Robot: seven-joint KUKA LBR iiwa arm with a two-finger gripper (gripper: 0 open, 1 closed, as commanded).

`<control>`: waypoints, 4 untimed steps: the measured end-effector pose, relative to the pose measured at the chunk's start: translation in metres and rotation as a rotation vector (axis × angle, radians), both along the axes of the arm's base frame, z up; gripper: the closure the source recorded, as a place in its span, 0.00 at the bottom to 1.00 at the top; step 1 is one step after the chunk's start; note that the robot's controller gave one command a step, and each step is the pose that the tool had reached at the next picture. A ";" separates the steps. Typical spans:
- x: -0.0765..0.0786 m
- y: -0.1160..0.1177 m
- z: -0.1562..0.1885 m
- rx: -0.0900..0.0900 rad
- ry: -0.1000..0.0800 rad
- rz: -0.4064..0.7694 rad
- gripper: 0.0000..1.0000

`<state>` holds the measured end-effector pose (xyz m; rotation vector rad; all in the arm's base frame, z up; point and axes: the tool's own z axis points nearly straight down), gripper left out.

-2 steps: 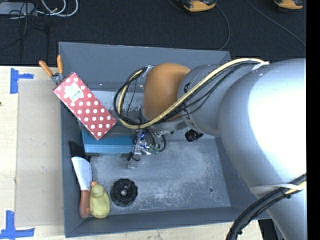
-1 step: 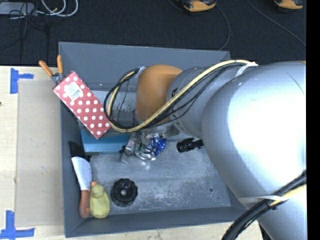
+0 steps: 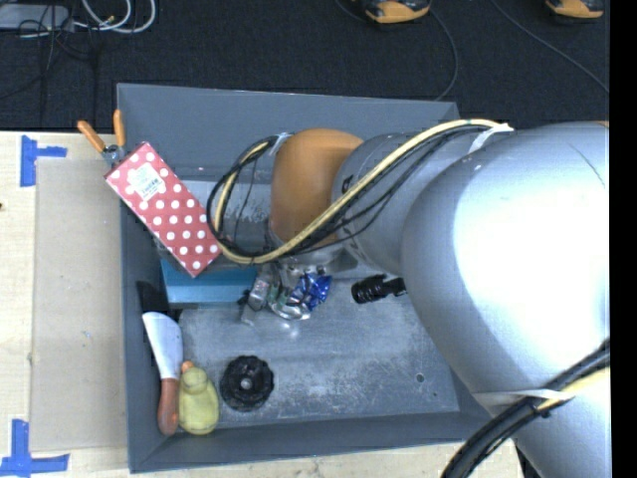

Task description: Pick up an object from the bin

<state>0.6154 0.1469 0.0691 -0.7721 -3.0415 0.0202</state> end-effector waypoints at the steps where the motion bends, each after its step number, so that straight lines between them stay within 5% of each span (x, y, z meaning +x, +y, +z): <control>1: 0.000 0.000 0.000 0.000 0.000 0.000 1.00; 4: -0.004 -0.001 0.030 -0.002 0.011 0.000 1.00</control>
Offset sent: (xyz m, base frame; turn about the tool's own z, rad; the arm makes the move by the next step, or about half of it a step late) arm -0.0001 0.0000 0.0171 0.0000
